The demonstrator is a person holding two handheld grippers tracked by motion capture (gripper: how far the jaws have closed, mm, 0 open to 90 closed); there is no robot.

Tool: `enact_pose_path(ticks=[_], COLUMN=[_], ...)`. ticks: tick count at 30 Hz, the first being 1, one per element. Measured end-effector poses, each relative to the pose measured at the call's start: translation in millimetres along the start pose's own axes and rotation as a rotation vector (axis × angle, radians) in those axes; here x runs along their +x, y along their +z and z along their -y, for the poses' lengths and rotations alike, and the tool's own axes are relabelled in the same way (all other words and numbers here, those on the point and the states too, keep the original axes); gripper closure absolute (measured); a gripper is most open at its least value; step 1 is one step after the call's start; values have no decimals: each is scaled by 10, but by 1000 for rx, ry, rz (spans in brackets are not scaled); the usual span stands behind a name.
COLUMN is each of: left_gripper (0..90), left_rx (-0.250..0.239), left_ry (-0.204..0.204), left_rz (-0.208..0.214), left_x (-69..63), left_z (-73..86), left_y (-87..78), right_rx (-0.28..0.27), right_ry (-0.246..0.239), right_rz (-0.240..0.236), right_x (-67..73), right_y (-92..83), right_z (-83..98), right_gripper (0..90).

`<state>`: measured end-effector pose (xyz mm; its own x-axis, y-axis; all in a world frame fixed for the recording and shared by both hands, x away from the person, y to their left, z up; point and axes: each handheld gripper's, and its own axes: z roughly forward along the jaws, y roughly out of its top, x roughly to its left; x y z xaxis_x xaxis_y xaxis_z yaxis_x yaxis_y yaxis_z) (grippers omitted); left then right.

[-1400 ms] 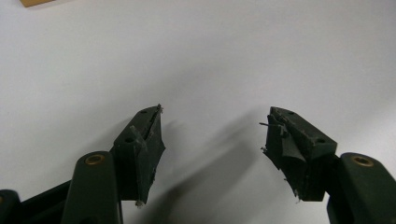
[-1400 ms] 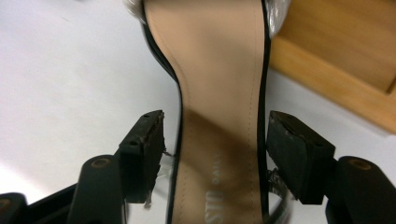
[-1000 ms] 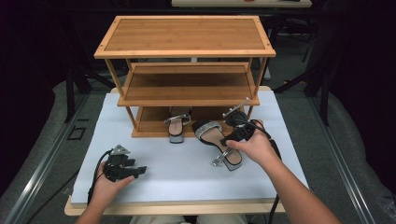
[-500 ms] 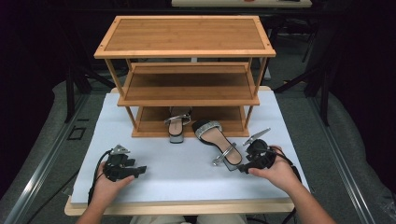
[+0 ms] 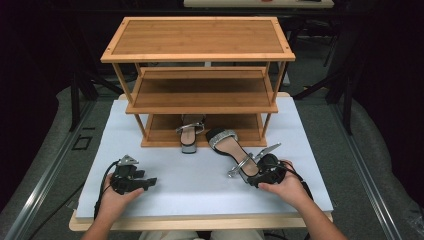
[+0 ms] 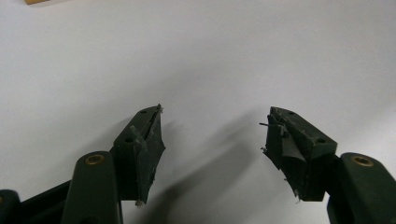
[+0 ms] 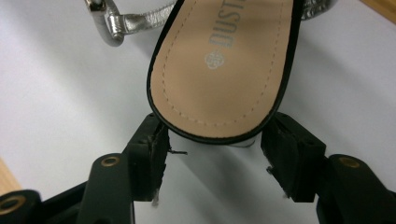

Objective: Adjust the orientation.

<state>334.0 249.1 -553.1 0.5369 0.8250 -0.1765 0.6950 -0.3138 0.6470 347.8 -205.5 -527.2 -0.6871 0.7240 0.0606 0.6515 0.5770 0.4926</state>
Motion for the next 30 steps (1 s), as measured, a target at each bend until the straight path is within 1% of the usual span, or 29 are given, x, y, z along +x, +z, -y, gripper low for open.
enact_pose_path(ticks=[1, 2, 3, 4, 5, 6, 7, 8, 9, 10, 11, 14, 15, 16, 17, 18, 19, 20, 21, 22, 23, 24, 26, 27, 28, 30], left_gripper=[361, 361, 361, 361, 361, 361, 360, 360, 360, 360, 361, 361, 361, 361, 361, 361, 361, 361, 361, 361, 361, 361, 361, 361, 361, 361], left_rx=[0, 1, 2, 2, 1, -1, -2, -2, -2, 0, -2, 2, 2, 3, 2, 2, 2, 1, 1, 1, 3, 3, 3, 2, 1, 0], left_ry=[0, 0, 1, 1, 0, -1, 1, 2, 1, 2, 0, 0, 0, 0, 0, 1, 1, 1, 1, 1, 2, 2, 2, 2, 1, 1], left_rz=[0, 1, 1, 1, -1, -4, -5, -6, -7, -5, -5, -1, 2, 1, 1, 1, 1, 1, 0, 0, 2, 2, 2, 2, 2, 4], left_x=[1, 1, 1, 1, -1, -4, -6, -7, -8, -7, -5, 0, 2, 4, 4, 4, 4, 4, 4, 3, 2, 2, 4, 4, 5, 8], left_z=[0, -1, -2, -2, -1, -1, -1, -1, -2, -3, -1, -3, -3, -4, -4, -4, -4, -5, -5, -5, -5, -5, -4, -4, -3, -2], left_y=[0, -1, 0, 0, 1, 4, 5, 5, 6, 4, 5, 1, 1, 0, 1, 2, 2, 2, 2, 2, 1, 1, 1, 0, 1, 1], right_rx=[-7, -4, -13, -13, -20, -25, -37, -37, -62, -62, -89, -87, -86, -86, -91, -100, -100, -96, -107, -112, -112, -109, -111, -107, -111, -108], right_ry=[-3, -5, -16, -16, -21, -29, -57, -57, -77, -77, -71, -66, -72, -72, -79, -87, -87, -94, -94, -95, -94, -94, -101, -106, -119, -123], right_rz=[-19, -4, -32, -32, -55, -67, -56, -56, -32, -32, -38, -33, -47, -47, -46, -51, -51, -25, -42, -47, -41, -31, -37, -32, -34, -35], right_x=[12, 41, 93, 93, 122, 153, 218, 218, 256, 256, 253, 247, 247, 247, 257, 298, 298, 360, 377, 394, 411, 424, 426, 436, 437, 432], right_y=[2, -4, 3, 3, 14, 24, 57, 57, 100, 100, 142, 165, 185, 185, 193, 213, 213, 229, 249, 267, 279, 287, 297, 300, 302, 298], right_z=[0, -1, 5, 5, 7, 6, -7, -7, -25, -25, -46, -65, -85, -85, -93, -117, -117, -158, -177, -196, -214, -230, -241, -247, -245, -244], right_gripper=[419, 424, 432, 432, 431, 418, 357, 357, 332, 332, 333, 316, 303, 303, 301, 299, 299, 294, 289, 282, 276, 275, 278, 282, 286, 286])
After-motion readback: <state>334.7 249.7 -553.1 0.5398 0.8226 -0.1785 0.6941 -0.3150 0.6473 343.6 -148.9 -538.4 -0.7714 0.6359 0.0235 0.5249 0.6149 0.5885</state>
